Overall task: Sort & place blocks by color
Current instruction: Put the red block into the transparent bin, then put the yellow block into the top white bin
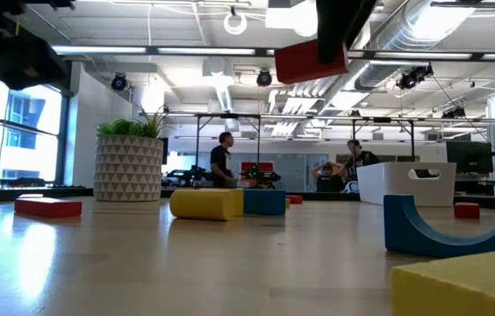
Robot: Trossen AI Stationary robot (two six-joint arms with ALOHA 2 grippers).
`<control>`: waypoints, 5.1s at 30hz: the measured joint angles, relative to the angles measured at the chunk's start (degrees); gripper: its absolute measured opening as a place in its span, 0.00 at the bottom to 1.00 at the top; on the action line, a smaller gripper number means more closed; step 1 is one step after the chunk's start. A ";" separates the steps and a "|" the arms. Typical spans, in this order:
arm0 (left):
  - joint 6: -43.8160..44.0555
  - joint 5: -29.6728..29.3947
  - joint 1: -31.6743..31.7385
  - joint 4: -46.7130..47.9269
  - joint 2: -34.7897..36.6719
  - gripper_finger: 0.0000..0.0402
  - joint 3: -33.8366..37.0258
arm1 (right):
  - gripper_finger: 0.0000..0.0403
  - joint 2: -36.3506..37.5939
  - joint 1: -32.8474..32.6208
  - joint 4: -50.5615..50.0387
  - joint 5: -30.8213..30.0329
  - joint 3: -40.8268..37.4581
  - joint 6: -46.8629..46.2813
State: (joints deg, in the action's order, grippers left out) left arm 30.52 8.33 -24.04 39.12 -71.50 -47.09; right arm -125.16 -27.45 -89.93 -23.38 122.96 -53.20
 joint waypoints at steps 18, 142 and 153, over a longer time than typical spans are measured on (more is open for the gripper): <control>-14.22 -0.14 8.97 -0.03 0.00 0.58 0.00 | 0.27 0.00 -5.57 -0.09 -3.25 -0.07 -18.85; -7.69 -13.94 34.39 -13.25 -0.04 0.58 0.00 | 0.49 27.63 -16.30 -0.09 -0.42 -31.21 -43.94; -5.13 -13.94 35.28 -13.25 -0.07 0.58 -0.01 | 0.49 31.20 0.10 2.75 -3.71 -31.26 -20.02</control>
State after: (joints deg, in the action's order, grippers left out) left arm 25.38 -5.61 11.25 25.87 -71.57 -47.10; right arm -93.96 -27.34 -87.18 -27.08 91.70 -73.21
